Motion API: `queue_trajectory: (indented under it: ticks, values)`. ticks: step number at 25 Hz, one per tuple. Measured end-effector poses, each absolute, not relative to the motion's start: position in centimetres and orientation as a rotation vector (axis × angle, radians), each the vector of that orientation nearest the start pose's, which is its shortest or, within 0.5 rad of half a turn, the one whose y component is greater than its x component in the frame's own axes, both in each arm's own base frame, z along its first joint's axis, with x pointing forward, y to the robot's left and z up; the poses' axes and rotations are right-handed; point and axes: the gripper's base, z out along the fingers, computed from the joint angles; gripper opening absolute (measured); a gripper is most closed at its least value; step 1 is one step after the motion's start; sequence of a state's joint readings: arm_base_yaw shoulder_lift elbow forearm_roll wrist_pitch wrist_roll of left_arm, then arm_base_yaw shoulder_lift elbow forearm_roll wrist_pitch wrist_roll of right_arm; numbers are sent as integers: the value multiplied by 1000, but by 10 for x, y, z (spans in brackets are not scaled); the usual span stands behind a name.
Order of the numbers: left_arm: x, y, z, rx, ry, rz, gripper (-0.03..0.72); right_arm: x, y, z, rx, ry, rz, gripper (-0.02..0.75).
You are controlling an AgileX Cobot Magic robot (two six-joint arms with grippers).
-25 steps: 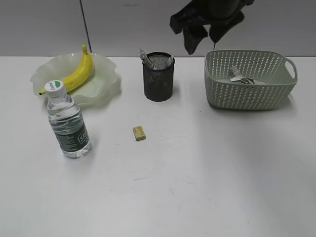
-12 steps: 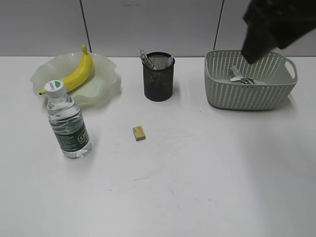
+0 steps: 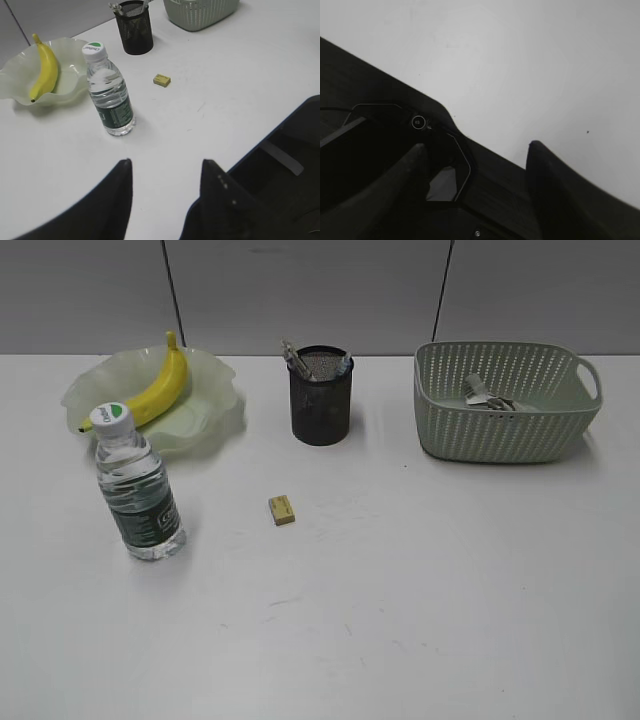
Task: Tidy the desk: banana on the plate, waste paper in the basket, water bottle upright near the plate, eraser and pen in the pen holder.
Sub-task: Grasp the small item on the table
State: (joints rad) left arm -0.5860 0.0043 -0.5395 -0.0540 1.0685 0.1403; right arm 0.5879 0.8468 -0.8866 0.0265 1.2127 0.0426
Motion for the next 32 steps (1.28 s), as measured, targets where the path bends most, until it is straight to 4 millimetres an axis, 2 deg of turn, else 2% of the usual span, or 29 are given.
queue_trajectory:
  ticks: [2,9,11,15,18,21,24,28,30,32]
  values:
    - [-10,2,288,726,1898,-346,336,81,60,326,-701,2531,295,489]
    - [-10,1,288,725,1896,-348,334,26,20,293,-640,2290,344,489]
    - [-10,1,288,725,1896,-348,330,15,11,285,-621,2222,336,489]
    - [-9,1,288,727,1901,-350,330,-4,-3,284,-567,2028,382,489]
    - [-2,-6,289,746,1957,-362,330,-6,-4,281,-551,1974,396,489]
    - [14,-19,290,779,2065,-375,330,-5,-4,281,-549,1966,399,489]
    - [39,-38,298,779,2128,-415,330,-5,-4,281,-548,1961,400,489]
    - [84,-72,306,736,2182,-469,330,-5,-4,281,-548,1961,400,489]
    - [109,-88,303,725,2236,-473,330,-5,-4,281,-548,1961,400,489]
    - [139,-108,292,723,2328,-465,330,-5,-4,281,-548,1961,400,489]
